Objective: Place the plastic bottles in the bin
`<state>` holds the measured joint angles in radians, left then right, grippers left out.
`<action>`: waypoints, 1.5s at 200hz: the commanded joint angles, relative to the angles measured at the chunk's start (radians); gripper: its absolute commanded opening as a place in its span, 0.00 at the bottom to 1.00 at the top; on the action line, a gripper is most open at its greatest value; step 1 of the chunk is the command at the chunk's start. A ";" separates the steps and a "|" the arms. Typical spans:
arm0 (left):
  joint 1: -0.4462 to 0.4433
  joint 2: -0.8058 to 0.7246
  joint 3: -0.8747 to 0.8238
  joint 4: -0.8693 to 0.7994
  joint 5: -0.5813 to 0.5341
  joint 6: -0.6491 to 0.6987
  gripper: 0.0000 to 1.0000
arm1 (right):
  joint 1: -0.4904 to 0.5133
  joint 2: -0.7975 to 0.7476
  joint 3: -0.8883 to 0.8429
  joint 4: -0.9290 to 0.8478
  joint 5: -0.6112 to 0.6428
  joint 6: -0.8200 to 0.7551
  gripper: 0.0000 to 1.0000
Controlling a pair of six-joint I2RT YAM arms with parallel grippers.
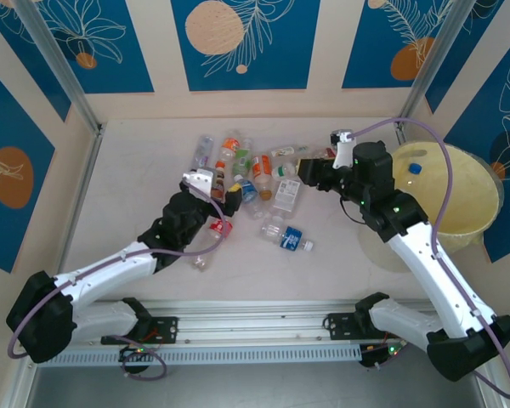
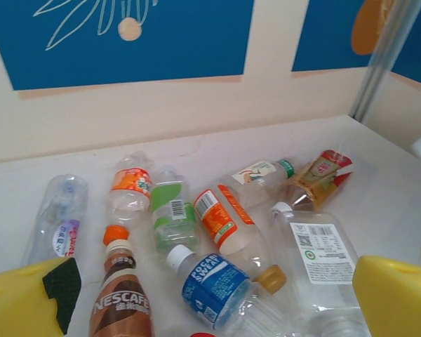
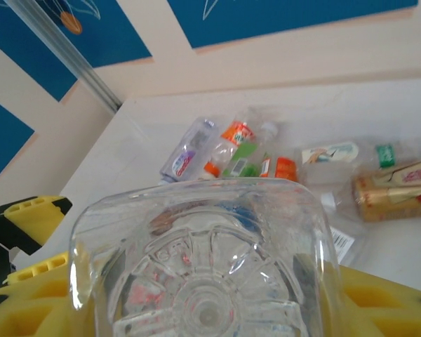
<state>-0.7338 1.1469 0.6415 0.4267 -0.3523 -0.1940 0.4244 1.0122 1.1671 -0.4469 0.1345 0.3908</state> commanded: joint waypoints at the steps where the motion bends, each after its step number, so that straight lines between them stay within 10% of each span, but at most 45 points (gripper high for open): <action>1: 0.013 -0.001 -0.001 0.007 -0.045 -0.059 1.00 | -0.006 -0.040 0.048 0.003 0.074 -0.070 0.00; 107: 0.053 0.022 -0.024 0.009 -0.029 -0.097 1.00 | -0.150 -0.181 0.124 0.092 0.374 -0.184 0.00; 258: 0.102 0.025 -0.019 -0.015 -0.015 -0.142 1.00 | -0.432 -0.084 0.408 -0.608 0.628 -0.087 0.00; 300: 0.111 0.020 -0.020 -0.038 -0.028 -0.141 1.00 | -0.546 -0.037 0.365 -0.657 0.531 -0.044 0.01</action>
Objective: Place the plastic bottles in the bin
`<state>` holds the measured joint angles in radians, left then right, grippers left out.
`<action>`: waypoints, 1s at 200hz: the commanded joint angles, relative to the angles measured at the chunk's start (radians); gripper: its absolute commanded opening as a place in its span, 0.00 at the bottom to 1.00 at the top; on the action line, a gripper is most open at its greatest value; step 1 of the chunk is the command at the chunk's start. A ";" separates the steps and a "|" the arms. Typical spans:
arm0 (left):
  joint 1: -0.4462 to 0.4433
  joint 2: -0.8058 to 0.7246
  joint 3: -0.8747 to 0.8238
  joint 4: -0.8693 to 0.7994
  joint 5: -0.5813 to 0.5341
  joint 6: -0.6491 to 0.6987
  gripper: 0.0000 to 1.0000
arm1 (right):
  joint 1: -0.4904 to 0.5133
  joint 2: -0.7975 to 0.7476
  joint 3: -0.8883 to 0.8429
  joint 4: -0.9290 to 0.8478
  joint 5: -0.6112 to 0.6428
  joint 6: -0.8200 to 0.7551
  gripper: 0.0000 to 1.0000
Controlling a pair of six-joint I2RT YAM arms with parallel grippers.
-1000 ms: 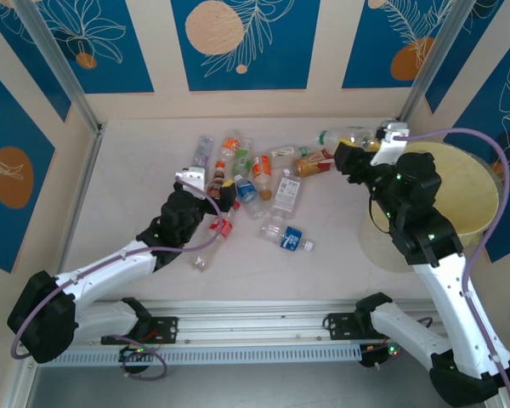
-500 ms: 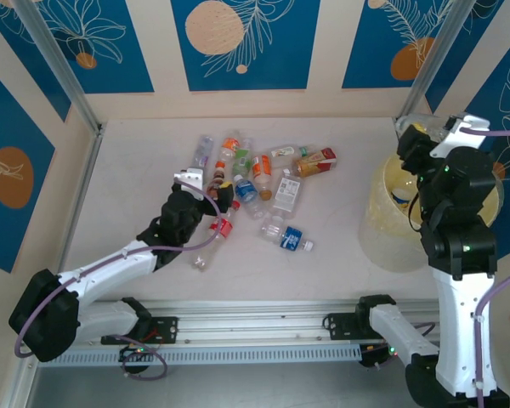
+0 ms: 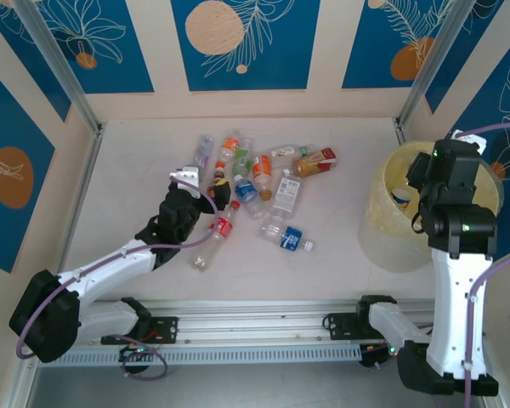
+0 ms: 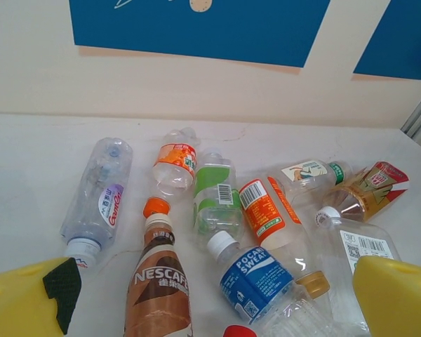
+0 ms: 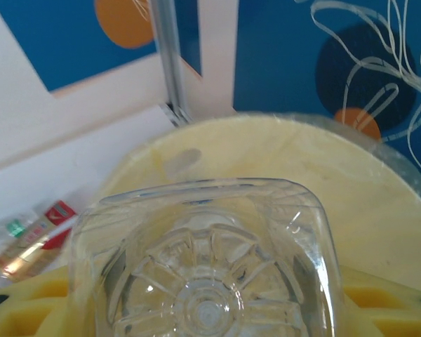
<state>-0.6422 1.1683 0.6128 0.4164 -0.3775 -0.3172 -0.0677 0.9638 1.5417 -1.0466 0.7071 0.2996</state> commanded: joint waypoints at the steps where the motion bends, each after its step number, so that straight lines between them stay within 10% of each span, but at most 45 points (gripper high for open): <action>1: 0.019 -0.001 0.008 -0.029 -0.003 -0.018 1.00 | -0.055 0.011 -0.010 -0.059 -0.045 0.049 0.01; 71: 0.051 -0.005 0.016 -0.068 -0.008 -0.069 1.00 | -0.107 0.076 -0.108 -0.125 -0.095 0.086 0.12; 118: 0.081 -0.005 0.021 -0.106 0.012 -0.126 1.00 | -0.131 0.155 -0.122 -0.084 -0.230 0.100 0.52; 200: 0.142 -0.032 0.007 -0.192 -0.013 -0.265 1.00 | -0.126 0.054 -0.155 0.066 -0.233 0.108 0.90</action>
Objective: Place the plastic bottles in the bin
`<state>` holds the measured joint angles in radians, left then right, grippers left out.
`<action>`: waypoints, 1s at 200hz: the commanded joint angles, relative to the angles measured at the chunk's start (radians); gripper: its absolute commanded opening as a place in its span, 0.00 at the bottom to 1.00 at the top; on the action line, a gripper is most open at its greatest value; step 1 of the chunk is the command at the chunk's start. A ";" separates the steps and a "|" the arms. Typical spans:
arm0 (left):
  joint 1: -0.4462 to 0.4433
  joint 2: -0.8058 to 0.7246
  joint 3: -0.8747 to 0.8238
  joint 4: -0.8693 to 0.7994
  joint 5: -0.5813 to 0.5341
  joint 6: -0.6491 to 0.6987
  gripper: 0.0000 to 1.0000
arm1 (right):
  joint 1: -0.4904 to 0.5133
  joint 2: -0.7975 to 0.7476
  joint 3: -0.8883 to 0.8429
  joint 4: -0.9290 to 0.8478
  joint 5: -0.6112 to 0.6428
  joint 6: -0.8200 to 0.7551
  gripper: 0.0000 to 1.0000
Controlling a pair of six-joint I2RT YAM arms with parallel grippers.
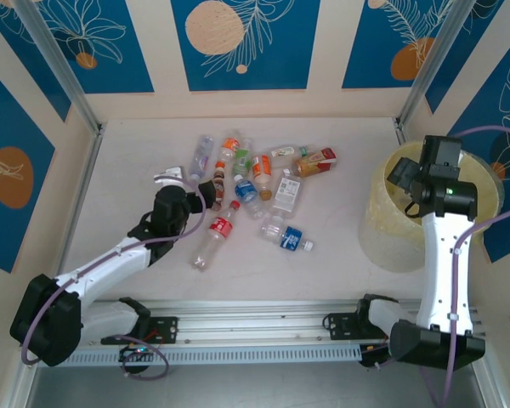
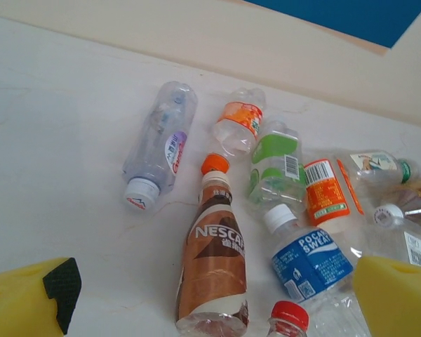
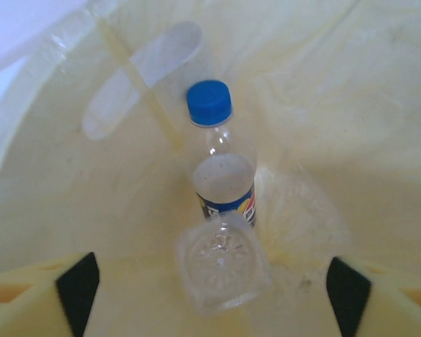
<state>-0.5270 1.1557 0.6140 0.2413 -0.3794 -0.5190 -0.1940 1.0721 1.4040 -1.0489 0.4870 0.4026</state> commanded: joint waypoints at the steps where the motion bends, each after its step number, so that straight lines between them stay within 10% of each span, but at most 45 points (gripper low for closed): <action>1: 0.028 -0.020 0.005 -0.017 -0.010 -0.065 1.00 | 0.000 -0.055 -0.017 0.070 -0.014 0.004 0.90; 152: 0.095 0.016 0.019 -0.127 0.020 -0.178 1.00 | 0.133 -0.264 -0.217 0.537 -0.661 -0.089 0.99; 200: 0.112 0.019 0.009 -0.146 0.028 -0.212 1.00 | 0.345 -0.208 -0.225 0.534 -0.632 -0.209 0.99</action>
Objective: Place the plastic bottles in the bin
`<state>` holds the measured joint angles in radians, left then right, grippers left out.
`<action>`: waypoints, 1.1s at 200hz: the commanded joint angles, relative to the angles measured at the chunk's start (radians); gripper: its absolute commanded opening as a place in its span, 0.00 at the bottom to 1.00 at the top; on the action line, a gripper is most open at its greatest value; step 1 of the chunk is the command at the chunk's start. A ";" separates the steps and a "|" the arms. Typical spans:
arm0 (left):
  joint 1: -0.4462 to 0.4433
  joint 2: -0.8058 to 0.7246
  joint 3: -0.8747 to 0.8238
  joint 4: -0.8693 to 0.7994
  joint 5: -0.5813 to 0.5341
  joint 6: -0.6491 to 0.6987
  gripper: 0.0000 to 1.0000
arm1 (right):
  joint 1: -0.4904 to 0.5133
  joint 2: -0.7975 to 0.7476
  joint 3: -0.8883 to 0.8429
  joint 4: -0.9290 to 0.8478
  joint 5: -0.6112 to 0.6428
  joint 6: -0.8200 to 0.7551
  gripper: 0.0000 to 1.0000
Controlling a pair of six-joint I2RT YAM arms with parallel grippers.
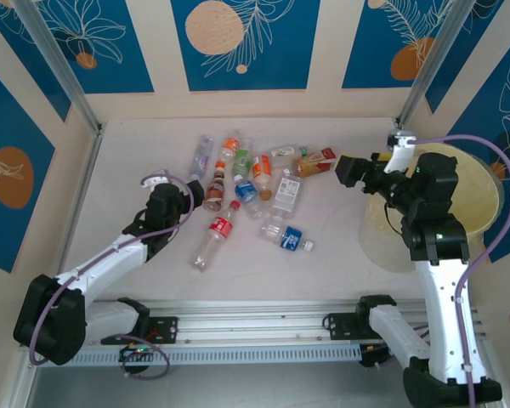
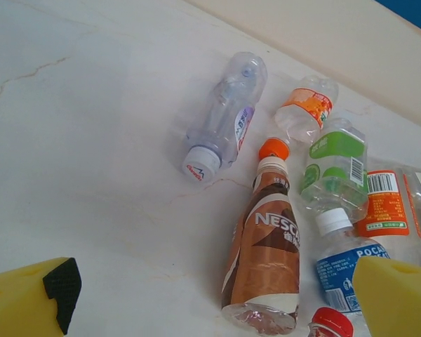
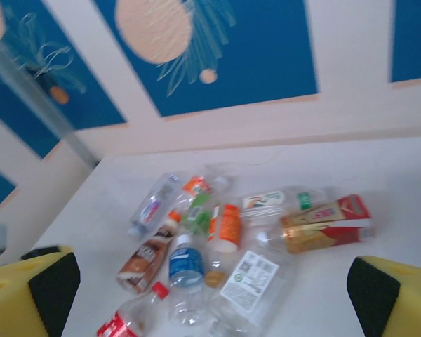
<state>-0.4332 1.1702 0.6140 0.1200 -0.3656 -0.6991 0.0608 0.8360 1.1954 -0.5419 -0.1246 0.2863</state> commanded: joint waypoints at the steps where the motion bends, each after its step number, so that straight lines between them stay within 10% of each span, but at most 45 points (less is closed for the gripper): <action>1: 0.019 0.005 0.009 -0.025 0.014 -0.032 1.00 | 0.094 0.028 -0.017 0.027 -0.017 -0.095 0.99; 104: 0.037 -0.019 -0.003 -0.079 0.027 -0.062 1.00 | 0.460 0.234 -0.157 -0.015 0.229 -0.412 1.00; 220: 0.049 -0.026 0.002 -0.086 0.145 0.005 1.00 | 0.614 0.645 -0.215 -0.005 0.278 -0.583 0.95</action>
<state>-0.3988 1.1595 0.6128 0.0578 -0.2298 -0.7044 0.6468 1.4311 0.9943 -0.5476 0.1425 -0.2314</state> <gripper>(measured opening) 0.998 0.963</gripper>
